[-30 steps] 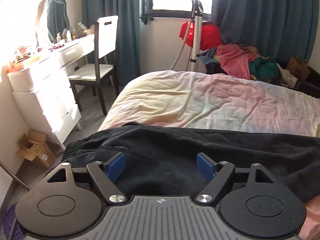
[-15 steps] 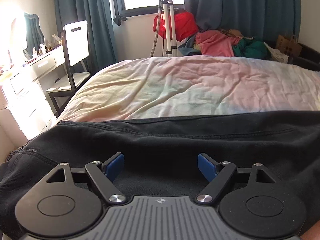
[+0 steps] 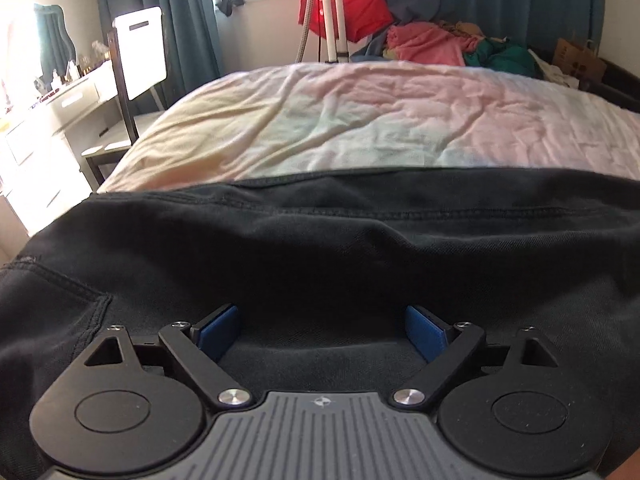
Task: Fold clothes
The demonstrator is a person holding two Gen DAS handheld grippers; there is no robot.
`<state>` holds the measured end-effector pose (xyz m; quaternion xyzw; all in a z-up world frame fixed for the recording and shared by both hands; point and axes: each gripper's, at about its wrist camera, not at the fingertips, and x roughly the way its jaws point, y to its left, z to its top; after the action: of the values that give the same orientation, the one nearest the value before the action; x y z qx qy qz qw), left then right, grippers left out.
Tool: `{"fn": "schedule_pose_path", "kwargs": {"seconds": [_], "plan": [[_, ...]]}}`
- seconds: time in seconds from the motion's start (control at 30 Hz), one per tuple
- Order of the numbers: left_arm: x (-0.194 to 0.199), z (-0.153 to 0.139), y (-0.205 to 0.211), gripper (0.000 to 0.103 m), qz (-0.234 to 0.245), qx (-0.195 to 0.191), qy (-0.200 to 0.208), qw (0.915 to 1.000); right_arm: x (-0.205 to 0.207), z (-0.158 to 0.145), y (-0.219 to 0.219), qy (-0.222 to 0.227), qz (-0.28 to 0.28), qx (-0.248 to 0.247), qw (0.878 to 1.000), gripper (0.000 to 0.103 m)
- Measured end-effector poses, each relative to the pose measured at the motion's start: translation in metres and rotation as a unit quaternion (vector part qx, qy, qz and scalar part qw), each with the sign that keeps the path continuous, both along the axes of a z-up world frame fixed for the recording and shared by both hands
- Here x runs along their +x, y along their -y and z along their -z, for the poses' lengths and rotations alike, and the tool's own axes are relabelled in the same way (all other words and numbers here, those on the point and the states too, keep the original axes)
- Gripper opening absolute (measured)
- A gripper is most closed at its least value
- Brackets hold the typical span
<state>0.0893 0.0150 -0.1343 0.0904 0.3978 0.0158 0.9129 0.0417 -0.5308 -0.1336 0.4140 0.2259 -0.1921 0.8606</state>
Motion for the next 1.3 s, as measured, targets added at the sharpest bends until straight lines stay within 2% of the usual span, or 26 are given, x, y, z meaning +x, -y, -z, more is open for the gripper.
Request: {"fn": "schedule_pose_path", "kwargs": {"seconds": [0.1,0.3,0.4,0.47,0.6,0.73,0.8,0.9,0.97,1.07,1.17,1.27,1.3], "plan": [[0.002,0.008,-0.001,0.097,-0.004,-0.011,-0.021,0.9997,0.002,-0.005,-0.007,-0.002,-0.011,-0.035,0.999,0.019],[0.001,0.006,-0.003,0.098,-0.006,-0.016,-0.025,0.9995,0.011,-0.033,-0.028,0.002,-0.021,-0.107,0.994,0.019],[0.0,-0.004,-0.002,0.099,-0.005,-0.014,-0.034,0.9993,0.012,-0.066,-0.055,0.03,-0.034,-0.162,0.986,0.019],[-0.004,-0.015,-0.005,0.099,-0.004,-0.019,-0.031,0.9993,0.012,-0.092,-0.086,0.051,-0.054,-0.218,0.973,0.019],[-0.016,-0.041,-0.019,0.099,-0.009,-0.04,-0.003,0.9992,0.011,-0.134,-0.169,0.104,-0.106,-0.324,0.934,0.019],[-0.033,-0.071,-0.044,0.099,-0.027,-0.061,0.05,0.9965,0.004,-0.145,-0.27,0.164,-0.18,-0.389,0.888,0.019],[-0.044,-0.085,-0.062,0.099,-0.056,-0.072,0.072,0.9932,-0.001,-0.133,-0.322,0.179,-0.222,-0.413,0.865,0.019],[-0.064,-0.107,-0.091,0.099,-0.086,-0.102,0.127,0.9829,-0.008,-0.092,-0.393,0.175,-0.296,-0.456,0.821,0.019],[-0.072,-0.115,-0.103,0.1,-0.113,-0.091,0.158,0.9767,-0.009,-0.056,-0.422,0.146,-0.343,-0.476,0.797,0.019],[-0.071,-0.115,-0.117,0.1,-0.142,-0.105,0.16,0.9712,-0.011,0.0,-0.462,0.097,-0.41,-0.5,0.756,0.02],[-0.066,-0.11,-0.123,0.1,-0.139,-0.131,0.141,0.9714,-0.014,0.01,-0.466,0.096,-0.409,-0.506,0.754,0.02],[-0.064,-0.109,-0.123,0.1,-0.133,-0.142,0.146,0.97,-0.017,-0.016,-0.461,0.119,-0.387,-0.487,0.774,0.02],[-0.063,-0.11,-0.123,0.1,-0.131,-0.144,0.151,0.9691,-0.021,-0.027,-0.463,0.131,-0.38,-0.486,0.776,0.02]]}}
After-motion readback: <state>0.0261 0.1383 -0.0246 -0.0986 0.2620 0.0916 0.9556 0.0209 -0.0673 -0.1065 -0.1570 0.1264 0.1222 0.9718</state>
